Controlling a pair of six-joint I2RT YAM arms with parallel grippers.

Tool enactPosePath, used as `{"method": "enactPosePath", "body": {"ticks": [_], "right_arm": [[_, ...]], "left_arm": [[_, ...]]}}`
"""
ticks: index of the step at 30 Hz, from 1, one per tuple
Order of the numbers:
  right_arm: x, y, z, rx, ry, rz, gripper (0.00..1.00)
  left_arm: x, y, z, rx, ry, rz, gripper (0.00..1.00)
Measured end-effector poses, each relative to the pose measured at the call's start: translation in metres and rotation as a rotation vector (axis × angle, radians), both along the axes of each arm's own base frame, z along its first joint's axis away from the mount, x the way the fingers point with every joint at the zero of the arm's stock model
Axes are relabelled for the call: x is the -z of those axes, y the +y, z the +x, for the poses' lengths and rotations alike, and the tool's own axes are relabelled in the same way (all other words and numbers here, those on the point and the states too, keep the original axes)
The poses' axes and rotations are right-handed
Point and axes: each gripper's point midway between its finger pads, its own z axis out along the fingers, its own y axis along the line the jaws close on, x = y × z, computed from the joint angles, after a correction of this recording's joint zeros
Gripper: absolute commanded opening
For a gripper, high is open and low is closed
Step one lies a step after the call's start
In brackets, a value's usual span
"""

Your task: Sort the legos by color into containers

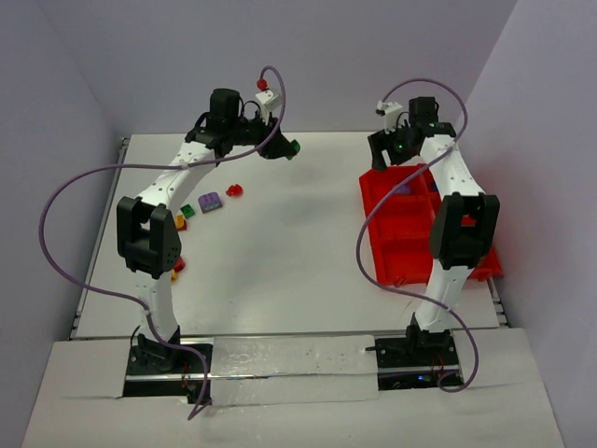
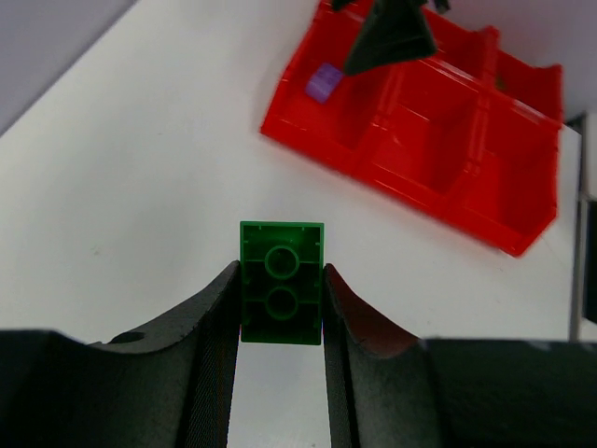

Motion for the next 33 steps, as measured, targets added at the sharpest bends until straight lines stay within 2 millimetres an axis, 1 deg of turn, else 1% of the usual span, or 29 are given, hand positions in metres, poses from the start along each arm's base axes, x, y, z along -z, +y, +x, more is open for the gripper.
{"method": "enactPosePath", "body": {"ticks": [1,2,3,4,7,9,11,13,14,17,18,20,24,27,31,33], "right_arm": [[-0.009,0.014,-0.001,-0.053,-0.030,0.017,0.87],[-0.020,0.032,-0.004,-0.128,-0.074,0.043,0.87],[-0.027,0.045,-0.013,-0.171,-0.090,0.055,0.88],[-0.040,0.062,-0.021,-0.243,-0.136,0.069,0.88],[-0.084,0.114,-0.045,-0.464,-0.307,0.075,0.88],[-0.116,0.148,-0.057,-0.598,-0.436,0.080,0.87],[-0.142,0.181,-0.067,-0.704,-0.541,0.103,0.87],[-0.158,0.204,-0.074,-0.767,-0.583,0.142,0.87],[-0.163,0.211,-0.074,-0.780,-0.582,0.171,0.86],[-0.175,0.226,-0.062,-0.786,-0.562,0.264,0.85],[-0.173,0.229,-0.060,-0.786,-0.539,0.294,0.85],[-0.163,0.233,-0.062,-0.786,-0.476,0.345,0.84],[-0.145,0.237,-0.075,-0.781,-0.328,0.429,0.83],[-0.144,0.242,-0.078,-0.748,-0.239,0.491,0.81],[-0.146,0.248,-0.085,-0.689,-0.112,0.592,0.82],[-0.145,0.252,-0.089,-0.656,-0.030,0.653,0.82]], "left_arm": [[-0.001,-0.002,-0.005,0.033,-0.001,-0.007,0.07],[-0.001,-0.003,-0.010,0.063,0.003,-0.012,0.06],[-0.001,-0.004,-0.015,0.088,0.006,-0.016,0.06],[0.000,-0.004,-0.020,0.112,0.010,-0.013,0.04],[-0.004,-0.003,-0.032,0.181,-0.008,0.004,0.01],[-0.011,-0.003,-0.036,0.217,-0.041,0.001,0.01],[-0.015,-0.004,-0.039,0.243,-0.064,-0.006,0.01],[-0.012,-0.004,-0.042,0.260,-0.068,-0.008,0.01],[-0.008,-0.004,-0.044,0.268,-0.069,-0.004,0.01],[0.001,-0.003,-0.049,0.293,-0.071,0.001,0.01],[0.002,-0.002,-0.051,0.300,-0.082,0.001,0.00],[0.009,0.002,-0.059,0.313,-0.089,0.002,0.00],[0.012,0.011,-0.078,0.312,-0.156,-0.004,0.00],[0.000,0.014,-0.077,0.282,-0.248,-0.011,0.00],[-0.018,0.014,-0.065,0.215,-0.390,-0.001,0.00],[-0.023,0.013,-0.060,0.185,-0.453,0.006,0.00]]}}
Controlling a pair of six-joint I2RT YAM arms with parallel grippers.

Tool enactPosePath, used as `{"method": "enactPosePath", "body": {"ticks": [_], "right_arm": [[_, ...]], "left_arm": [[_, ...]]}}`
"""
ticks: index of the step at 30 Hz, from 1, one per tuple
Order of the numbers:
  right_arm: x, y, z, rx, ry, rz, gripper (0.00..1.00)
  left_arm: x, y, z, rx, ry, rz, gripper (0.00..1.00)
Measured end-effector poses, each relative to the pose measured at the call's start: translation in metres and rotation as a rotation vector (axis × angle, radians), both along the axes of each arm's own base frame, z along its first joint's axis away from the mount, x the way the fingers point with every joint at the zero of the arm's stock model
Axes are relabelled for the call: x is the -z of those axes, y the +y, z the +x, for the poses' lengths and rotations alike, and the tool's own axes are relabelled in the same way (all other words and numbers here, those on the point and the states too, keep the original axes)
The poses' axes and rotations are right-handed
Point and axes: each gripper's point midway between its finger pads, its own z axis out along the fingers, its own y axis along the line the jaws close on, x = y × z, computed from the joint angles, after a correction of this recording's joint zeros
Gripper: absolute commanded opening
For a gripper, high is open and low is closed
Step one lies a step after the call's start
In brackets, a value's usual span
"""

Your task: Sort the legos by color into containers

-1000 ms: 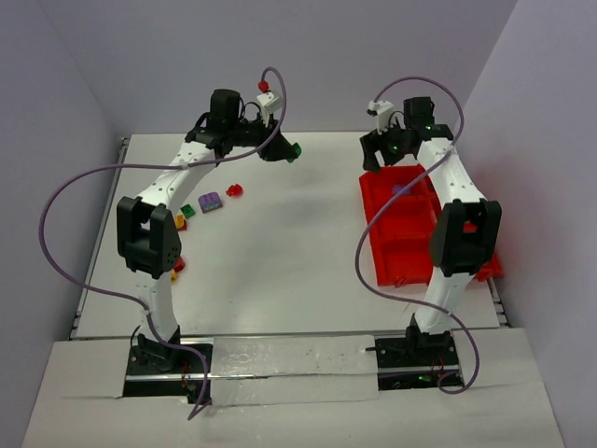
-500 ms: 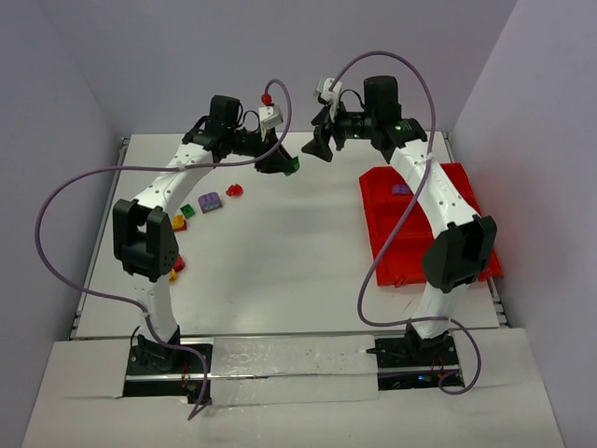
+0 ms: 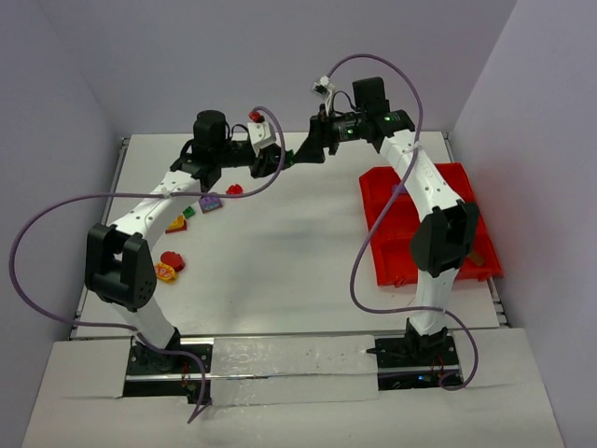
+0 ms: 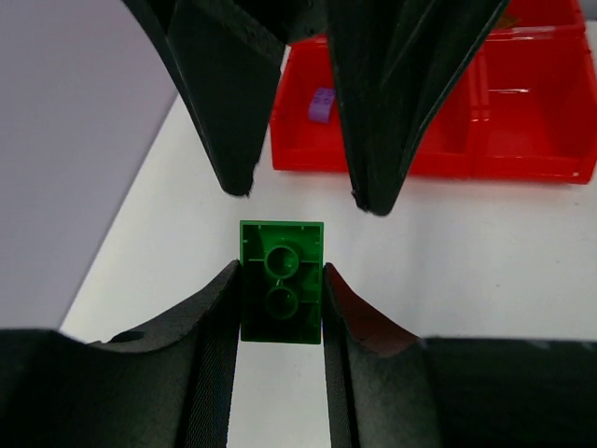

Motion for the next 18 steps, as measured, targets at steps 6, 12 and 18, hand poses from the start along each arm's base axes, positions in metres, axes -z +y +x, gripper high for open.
{"method": "enactPosePath", "body": {"ticks": [6,12,18], "right_arm": [[0.010,0.009,-0.007,0.018,0.256,0.062,0.81],[0.009,0.011,-0.006,0.046,0.340,0.092,0.67],[0.015,0.009,-0.001,0.069,0.356,0.084,0.52]], "left_arm": [[0.010,-0.010,0.001,-0.028,-0.081,0.026,0.00],[0.006,-0.015,0.001,-0.037,-0.123,0.027,0.00],[-0.002,-0.018,0.002,-0.052,-0.159,0.021,0.01]]}}
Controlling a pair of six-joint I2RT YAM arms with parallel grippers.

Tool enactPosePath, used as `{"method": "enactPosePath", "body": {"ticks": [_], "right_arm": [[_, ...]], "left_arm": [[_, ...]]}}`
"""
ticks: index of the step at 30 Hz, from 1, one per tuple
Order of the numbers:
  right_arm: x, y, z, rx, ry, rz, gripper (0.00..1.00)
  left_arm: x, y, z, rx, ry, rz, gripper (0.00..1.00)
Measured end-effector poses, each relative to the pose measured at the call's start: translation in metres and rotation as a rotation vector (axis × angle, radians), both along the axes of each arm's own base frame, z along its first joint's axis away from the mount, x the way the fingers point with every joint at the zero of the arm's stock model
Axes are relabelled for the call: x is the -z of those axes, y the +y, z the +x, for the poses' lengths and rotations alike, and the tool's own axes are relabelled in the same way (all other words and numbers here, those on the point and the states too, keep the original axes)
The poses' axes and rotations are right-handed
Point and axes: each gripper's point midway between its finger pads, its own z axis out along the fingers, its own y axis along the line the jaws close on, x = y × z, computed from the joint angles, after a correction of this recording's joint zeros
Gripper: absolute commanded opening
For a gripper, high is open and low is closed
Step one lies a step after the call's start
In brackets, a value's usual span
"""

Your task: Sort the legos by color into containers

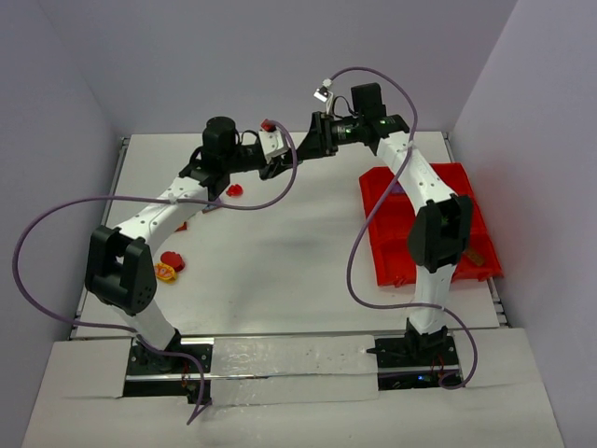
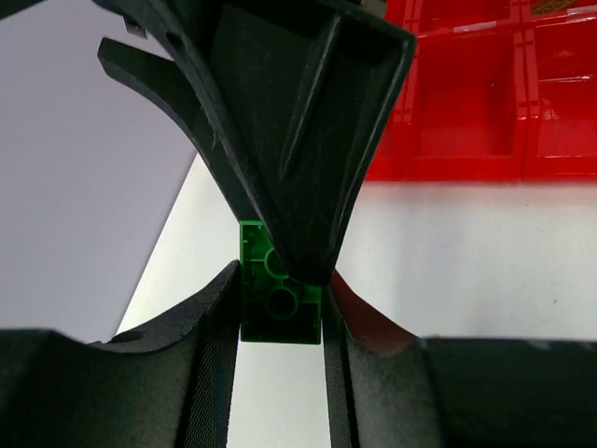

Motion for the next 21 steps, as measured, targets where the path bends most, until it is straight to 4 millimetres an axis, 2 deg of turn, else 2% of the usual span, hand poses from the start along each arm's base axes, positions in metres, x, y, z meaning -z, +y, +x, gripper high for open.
{"method": "enactPosePath", "body": {"ticks": [5,6,8,10,12,13,14,16,18,21], "right_arm": [[0.009,0.000,0.003,0.009,0.016,-0.015,0.39],[0.010,0.000,0.004,0.012,0.017,-0.018,0.33],[0.011,-0.001,0.004,0.019,0.027,-0.023,0.16],[0.012,-0.001,0.005,0.023,0.026,-0.026,0.01],[0.012,-0.002,0.006,0.026,0.026,-0.028,0.00],[0.013,-0.003,0.007,0.028,0.021,-0.030,0.00],[0.013,-0.004,0.008,0.030,0.015,-0.032,0.00],[0.015,-0.008,0.010,0.036,0.002,-0.041,0.00],[0.018,-0.017,0.016,0.054,-0.020,-0.060,0.00],[0.029,-0.055,0.027,0.121,-0.055,-0.126,0.00]], "left_arm": [[-0.002,-0.004,-0.001,-0.001,-0.014,0.000,0.02],[-0.002,-0.005,-0.001,-0.003,-0.017,0.003,0.05],[-0.001,-0.005,-0.001,-0.009,-0.026,0.007,0.18],[-0.001,-0.006,0.000,-0.013,-0.031,0.011,0.40],[-0.001,-0.006,0.000,-0.020,-0.034,0.014,0.69],[-0.001,-0.007,0.000,-0.024,-0.030,0.012,0.78],[-0.001,-0.008,0.000,-0.028,-0.024,0.010,0.84],[-0.002,-0.009,0.000,-0.040,-0.009,0.005,0.91],[-0.002,-0.008,0.003,-0.071,0.005,0.002,0.94],[-0.006,-0.004,0.011,-0.131,0.029,-0.003,0.97]]}}
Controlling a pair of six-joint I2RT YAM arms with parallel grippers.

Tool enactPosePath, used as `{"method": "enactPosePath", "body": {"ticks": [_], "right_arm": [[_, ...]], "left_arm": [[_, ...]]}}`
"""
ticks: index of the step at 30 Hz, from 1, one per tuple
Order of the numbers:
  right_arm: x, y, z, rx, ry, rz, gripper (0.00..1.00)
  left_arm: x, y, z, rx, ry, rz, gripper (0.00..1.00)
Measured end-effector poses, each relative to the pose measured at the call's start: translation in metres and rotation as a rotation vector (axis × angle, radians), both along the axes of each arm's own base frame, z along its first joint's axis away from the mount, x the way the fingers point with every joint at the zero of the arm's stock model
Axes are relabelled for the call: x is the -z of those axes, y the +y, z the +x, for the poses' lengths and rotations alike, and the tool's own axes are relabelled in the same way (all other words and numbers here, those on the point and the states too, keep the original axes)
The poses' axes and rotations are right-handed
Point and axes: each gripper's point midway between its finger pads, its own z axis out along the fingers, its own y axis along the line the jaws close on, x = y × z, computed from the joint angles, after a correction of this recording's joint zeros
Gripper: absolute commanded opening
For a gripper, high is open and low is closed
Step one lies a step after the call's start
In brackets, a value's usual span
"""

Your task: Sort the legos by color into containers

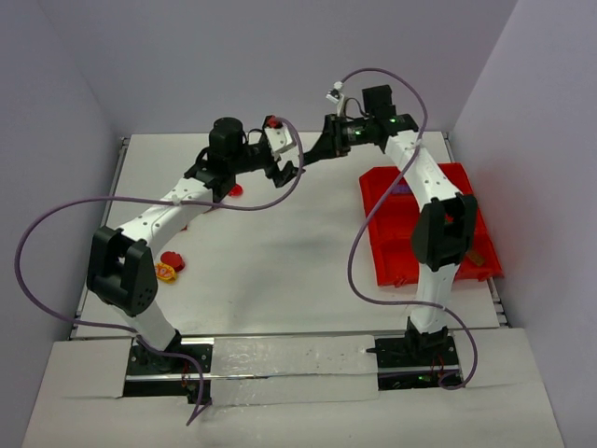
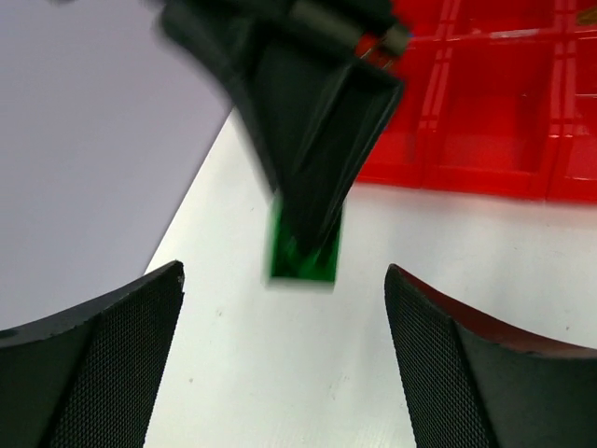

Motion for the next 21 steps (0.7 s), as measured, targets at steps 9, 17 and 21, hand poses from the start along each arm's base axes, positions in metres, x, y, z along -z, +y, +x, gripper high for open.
{"method": "enactPosePath", "body": {"ticks": [9,17,21], "right_arm": [[0.009,-0.209,-0.006,0.374,-0.033,-0.281,0.00],[0.019,-0.328,-0.072,0.519,0.002,-0.603,0.00],[0.032,-0.359,-0.093,0.531,0.051,-0.707,0.00]], "left_arm": [[-0.009,0.029,0.033,-0.270,0.111,-0.071,0.99],[0.007,0.063,0.053,-0.485,0.192,-0.062,0.99],[0.020,0.094,0.062,-0.553,0.267,-0.062,0.99]]}}
